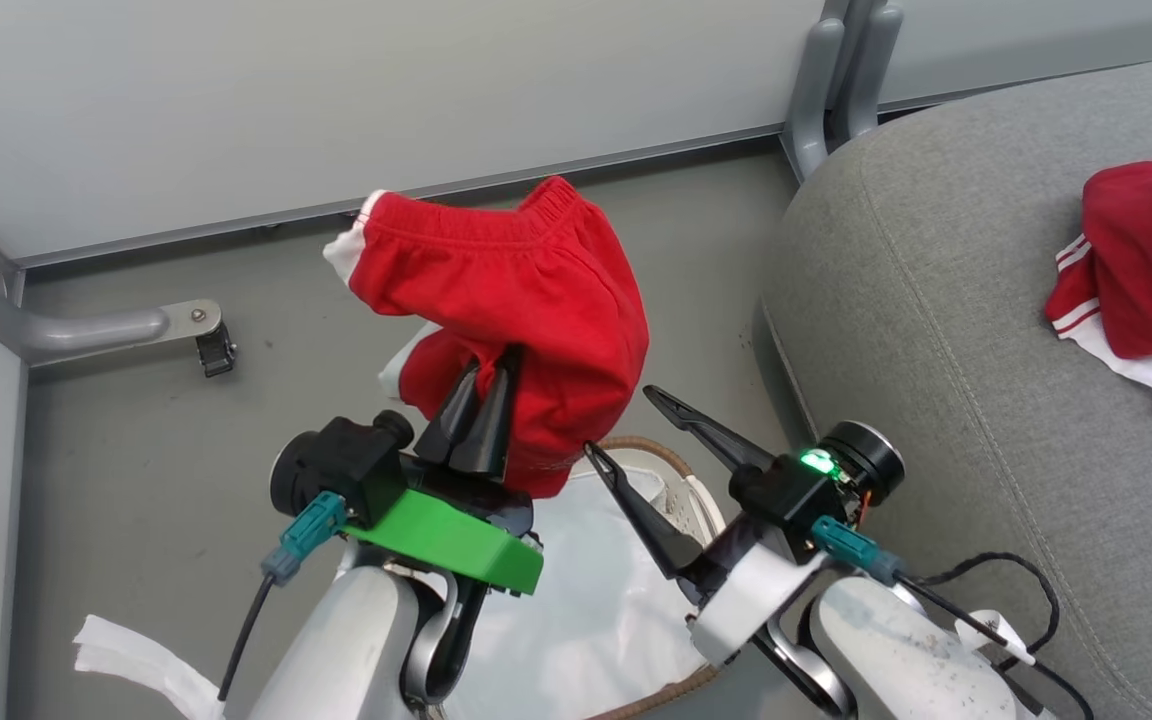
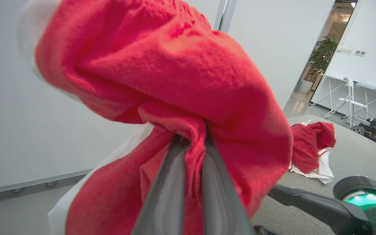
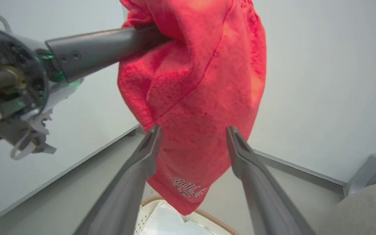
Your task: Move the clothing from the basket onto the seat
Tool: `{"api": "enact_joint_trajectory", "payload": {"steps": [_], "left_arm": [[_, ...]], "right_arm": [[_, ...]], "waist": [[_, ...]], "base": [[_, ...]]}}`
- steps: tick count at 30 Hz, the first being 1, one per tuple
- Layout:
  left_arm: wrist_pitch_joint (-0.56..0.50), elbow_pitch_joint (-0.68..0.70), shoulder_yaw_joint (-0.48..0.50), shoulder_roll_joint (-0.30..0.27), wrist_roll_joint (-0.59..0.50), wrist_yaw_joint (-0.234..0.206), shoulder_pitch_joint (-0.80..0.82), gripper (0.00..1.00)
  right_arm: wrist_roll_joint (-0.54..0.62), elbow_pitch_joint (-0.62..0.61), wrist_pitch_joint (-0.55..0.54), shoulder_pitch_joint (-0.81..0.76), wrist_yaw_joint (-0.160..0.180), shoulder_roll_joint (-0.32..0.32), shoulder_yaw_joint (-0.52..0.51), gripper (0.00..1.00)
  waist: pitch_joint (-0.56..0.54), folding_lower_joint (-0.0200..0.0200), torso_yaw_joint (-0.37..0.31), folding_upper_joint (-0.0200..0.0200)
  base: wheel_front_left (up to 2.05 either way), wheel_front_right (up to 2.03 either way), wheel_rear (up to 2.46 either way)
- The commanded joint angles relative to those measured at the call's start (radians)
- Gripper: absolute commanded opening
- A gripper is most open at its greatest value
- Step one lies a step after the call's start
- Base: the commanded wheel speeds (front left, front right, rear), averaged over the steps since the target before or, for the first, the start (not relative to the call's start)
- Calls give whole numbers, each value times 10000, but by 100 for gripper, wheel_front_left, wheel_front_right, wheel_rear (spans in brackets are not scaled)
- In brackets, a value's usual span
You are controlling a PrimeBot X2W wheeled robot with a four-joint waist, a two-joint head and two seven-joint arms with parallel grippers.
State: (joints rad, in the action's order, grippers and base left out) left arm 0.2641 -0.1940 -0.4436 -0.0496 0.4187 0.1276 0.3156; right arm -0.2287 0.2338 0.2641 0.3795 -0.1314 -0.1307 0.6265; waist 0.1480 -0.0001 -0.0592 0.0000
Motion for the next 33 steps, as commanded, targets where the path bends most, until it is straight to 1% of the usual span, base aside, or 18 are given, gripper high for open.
{"api": "enact_joint_trajectory", "payload": {"steps": [1, 7, 12, 13, 14, 15, 20, 23, 24, 25, 29, 33], "left_arm": [[3, -11, -99, -18, 64, 45, -127, 0], [3, -125, -816, -18, 383, 45, -85, 0], [3, -239, -1459, -22, 639, 46, -87, 0], [3, -277, -1569, -22, 682, 46, -113, 0], [3, -294, -1623, -19, 719, 46, -139, 0], [3, -321, -1669, -21, 752, 46, -175, 0], [3, -410, -1727, -21, 834, 47, -203, 0], [3, -451, -1649, -19, 792, 34, -223, 0], [3, -431, -1602, -21, 722, 25, -211, 10], [3, -457, -1572, -21, 606, 16, -189, 100], [3, -459, -1317, -17, 191, -49, -164, 100], [2, -548, -1091, -22, -128, -21, -170, 100]], "right_arm": [[119, 184, 2, 207, 14, 42, 83, 100], [311, 1220, 2, 756, 14, 399, 185, 100], [198, 1388, 2, 825, 14, 618, 70, 100], [132, 1414, 2, 794, 14, 658, 59, 84], [86, 1424, 2, 776, 14, 679, 48, 20], [36, 1415, 2, 766, 14, 696, 44, 0], [-242, 1418, 2, 651, 14, 735, -85, 0], [-375, 1392, 2, 568, 14, 737, -239, 0], [-399, 1374, 2, 538, 14, 742, -263, 0], [-456, 1369, 2, 482, 14, 745, -302, 0], [-559, 1288, 2, 335, 14, 693, -431, 0], [-769, 1144, 2, 121, 14, 654, -667, 0]], "waist": [[-6, 1, 118, 0], [-110, 1, 527, 0], [-173, 1, 876, 0], [-183, 1, 935, 0], [-192, 1, 974, 0], [-203, 1, 1010, 0], [-236, 1, 1041, 0], [-242, 1, 914, 0], [-237, 1, 847, 0], [-220, 1, 738, 0], [-56, 1, 80, 0], [120, 1, -867, 0]], "base": [[0, 0, 0], [0, 0, 0], [0, 0, 0], [0, 0, 0], [0, 0, 0], [0, 0, 0], [0, 0, 0], [0, 0, 0], [0, 0, 0], [0, 0, 0], [0, 0, 0], [0, 0, 0]]}}
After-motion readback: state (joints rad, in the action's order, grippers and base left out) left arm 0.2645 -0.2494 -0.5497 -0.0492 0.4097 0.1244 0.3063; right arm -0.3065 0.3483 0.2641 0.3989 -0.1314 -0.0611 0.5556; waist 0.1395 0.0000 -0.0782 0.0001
